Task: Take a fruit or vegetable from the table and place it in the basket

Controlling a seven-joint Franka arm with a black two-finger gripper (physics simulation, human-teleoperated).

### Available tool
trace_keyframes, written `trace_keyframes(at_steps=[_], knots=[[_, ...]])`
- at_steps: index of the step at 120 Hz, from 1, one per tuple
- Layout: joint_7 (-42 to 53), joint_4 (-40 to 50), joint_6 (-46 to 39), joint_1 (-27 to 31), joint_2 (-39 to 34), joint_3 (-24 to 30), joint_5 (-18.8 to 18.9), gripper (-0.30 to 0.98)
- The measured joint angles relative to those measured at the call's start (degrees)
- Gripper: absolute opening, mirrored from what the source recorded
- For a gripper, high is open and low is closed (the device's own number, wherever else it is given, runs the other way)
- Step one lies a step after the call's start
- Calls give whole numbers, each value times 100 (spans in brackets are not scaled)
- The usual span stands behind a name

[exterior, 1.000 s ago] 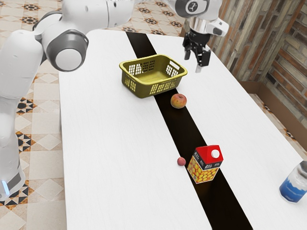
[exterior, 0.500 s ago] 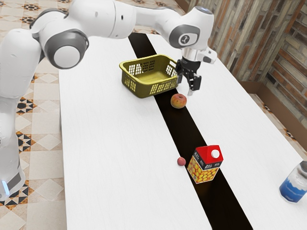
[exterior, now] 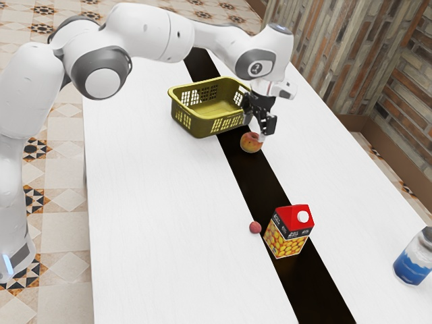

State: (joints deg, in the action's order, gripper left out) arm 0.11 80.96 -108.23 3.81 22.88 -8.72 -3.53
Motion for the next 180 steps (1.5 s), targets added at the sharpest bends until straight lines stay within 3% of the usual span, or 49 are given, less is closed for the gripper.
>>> trace_keyframes(at_steps=[180], knots=[[54, -16, -391, 207, 580, 2, -203, 69]])
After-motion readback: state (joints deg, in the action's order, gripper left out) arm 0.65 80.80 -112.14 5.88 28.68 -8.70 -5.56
